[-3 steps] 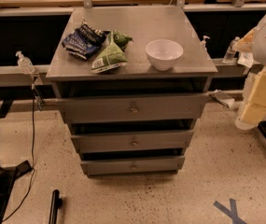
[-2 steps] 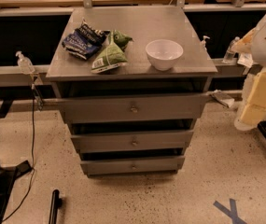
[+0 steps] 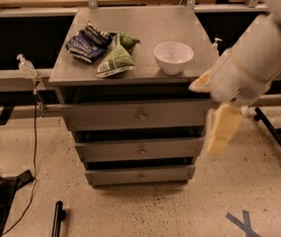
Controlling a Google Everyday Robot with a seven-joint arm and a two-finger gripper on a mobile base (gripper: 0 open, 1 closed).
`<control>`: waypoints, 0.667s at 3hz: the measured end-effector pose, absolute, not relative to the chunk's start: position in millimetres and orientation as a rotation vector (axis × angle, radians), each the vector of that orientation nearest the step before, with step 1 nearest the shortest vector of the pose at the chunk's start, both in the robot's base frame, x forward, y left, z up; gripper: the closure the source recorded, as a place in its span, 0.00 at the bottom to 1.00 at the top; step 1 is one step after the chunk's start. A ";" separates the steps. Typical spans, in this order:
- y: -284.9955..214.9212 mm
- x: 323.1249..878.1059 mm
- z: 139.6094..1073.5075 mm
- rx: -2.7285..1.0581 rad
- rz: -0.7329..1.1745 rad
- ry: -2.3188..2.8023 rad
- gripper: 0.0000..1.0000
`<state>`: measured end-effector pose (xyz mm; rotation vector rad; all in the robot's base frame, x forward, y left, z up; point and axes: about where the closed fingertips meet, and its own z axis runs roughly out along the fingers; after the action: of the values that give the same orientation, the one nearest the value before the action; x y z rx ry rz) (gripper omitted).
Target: Open bottom drawer
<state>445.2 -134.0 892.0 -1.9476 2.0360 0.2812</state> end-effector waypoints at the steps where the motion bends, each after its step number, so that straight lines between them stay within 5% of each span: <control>1: -97.2 442.5 844.1 -1.981 0.341 1.986 0.00; 2: -97.2 442.5 844.1 -1.981 0.341 1.986 0.00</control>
Offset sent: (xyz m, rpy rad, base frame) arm -0.0062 0.0355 -0.0422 0.0233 0.0238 0.0602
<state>442.5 -97.2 844.1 -1.9807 1.9859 0.3412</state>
